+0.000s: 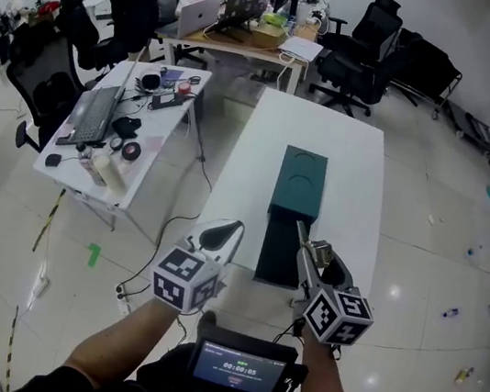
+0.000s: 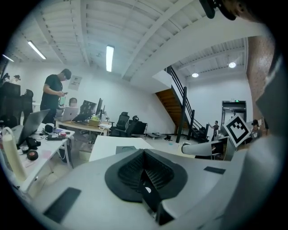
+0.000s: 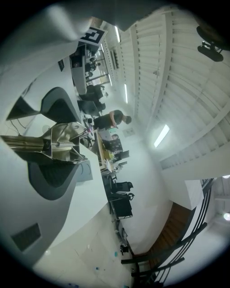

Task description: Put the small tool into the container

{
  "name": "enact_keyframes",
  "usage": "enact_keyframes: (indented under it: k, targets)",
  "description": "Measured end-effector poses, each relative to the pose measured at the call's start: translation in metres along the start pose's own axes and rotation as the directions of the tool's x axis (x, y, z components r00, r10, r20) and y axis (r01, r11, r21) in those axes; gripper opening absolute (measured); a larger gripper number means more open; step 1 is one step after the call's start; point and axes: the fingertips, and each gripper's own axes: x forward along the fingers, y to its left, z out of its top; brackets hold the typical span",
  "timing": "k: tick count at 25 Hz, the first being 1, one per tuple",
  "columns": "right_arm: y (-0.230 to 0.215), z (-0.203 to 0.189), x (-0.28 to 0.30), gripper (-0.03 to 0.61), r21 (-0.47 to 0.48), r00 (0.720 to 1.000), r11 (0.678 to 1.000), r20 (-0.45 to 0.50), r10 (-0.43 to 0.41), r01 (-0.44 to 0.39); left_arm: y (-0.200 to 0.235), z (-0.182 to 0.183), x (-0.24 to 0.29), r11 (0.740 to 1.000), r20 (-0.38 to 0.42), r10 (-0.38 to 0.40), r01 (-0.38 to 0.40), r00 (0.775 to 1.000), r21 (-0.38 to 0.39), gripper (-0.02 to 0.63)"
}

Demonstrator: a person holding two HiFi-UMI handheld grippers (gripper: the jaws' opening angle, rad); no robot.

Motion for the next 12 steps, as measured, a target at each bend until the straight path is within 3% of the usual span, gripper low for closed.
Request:
enact_keyframes:
  k: [12]
  targets:
    - [-0.046,-0.092,0.112,0.252,0.067,0.98,0.989,-0.156,-0.12,0.131,0.059,-0.044,0.062,0.996,-0.114,-0.077,0.072,0.99,-0.05,0.02]
